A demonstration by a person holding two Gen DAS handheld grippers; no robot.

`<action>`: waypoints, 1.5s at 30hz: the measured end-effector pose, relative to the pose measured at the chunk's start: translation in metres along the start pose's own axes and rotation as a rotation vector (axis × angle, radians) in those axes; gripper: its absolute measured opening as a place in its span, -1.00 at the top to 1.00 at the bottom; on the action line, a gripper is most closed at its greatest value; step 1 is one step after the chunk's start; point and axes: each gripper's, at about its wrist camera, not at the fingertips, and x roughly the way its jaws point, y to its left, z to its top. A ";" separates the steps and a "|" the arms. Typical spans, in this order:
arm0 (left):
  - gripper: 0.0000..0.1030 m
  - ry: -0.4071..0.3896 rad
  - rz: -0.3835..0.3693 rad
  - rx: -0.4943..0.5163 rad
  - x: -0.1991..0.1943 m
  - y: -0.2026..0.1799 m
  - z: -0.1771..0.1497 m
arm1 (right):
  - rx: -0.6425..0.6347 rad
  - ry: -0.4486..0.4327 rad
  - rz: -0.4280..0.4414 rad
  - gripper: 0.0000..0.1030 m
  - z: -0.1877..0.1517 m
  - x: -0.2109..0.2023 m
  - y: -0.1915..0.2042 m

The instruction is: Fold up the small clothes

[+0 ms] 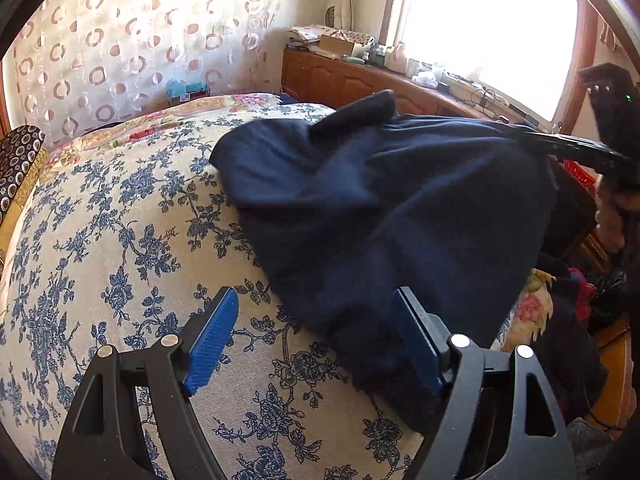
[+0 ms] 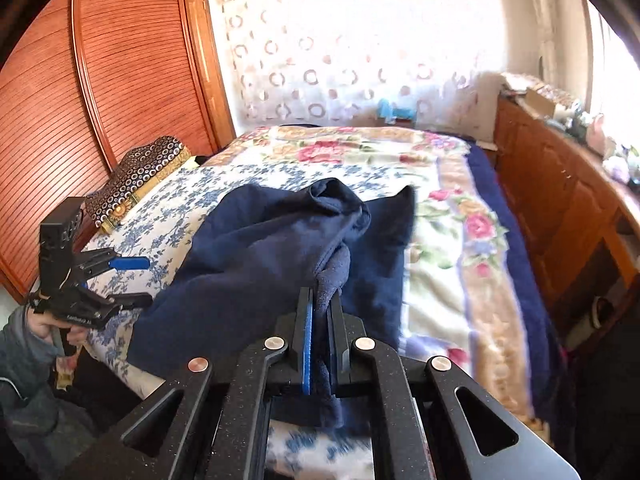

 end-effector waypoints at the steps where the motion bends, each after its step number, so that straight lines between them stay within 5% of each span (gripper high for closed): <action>1: -0.56 0.000 -0.001 -0.002 0.000 0.000 0.000 | -0.003 0.006 -0.023 0.90 -0.004 -0.006 -0.003; 7: -0.56 0.006 -0.003 -0.010 0.005 0.001 0.001 | 0.063 0.169 -0.100 0.88 -0.040 0.026 -0.029; 8: -0.56 0.003 0.001 -0.008 0.005 0.001 0.001 | 0.061 0.187 -0.121 0.72 -0.043 0.033 -0.031; 12: -0.56 -0.014 0.022 -0.022 0.003 0.005 0.005 | 0.070 0.092 -0.109 0.25 -0.028 0.030 -0.034; 16: -0.56 -0.040 0.045 -0.028 0.004 0.012 0.019 | 0.048 0.024 -0.058 0.23 0.000 0.042 -0.022; 21: -0.56 -0.064 0.068 0.008 0.013 0.011 0.047 | 0.052 0.072 0.000 0.23 0.029 0.101 -0.022; 24: -0.56 -0.065 0.083 0.031 0.027 0.013 0.068 | 0.047 0.110 -0.060 0.23 0.047 0.140 -0.029; 27: -0.52 -0.064 0.104 0.052 0.048 0.022 0.090 | 0.105 0.137 -0.068 0.34 0.056 0.160 -0.044; 32: -0.43 0.010 0.120 -0.012 0.087 0.052 0.106 | 0.120 0.141 -0.014 0.92 0.065 0.173 -0.045; 37: -0.43 0.047 0.127 -0.073 0.107 0.069 0.105 | 0.105 -0.033 -0.149 0.93 0.082 0.132 -0.048; 45: -0.43 0.030 0.161 -0.095 0.107 0.076 0.105 | 0.021 0.008 -0.385 0.93 0.088 0.152 -0.041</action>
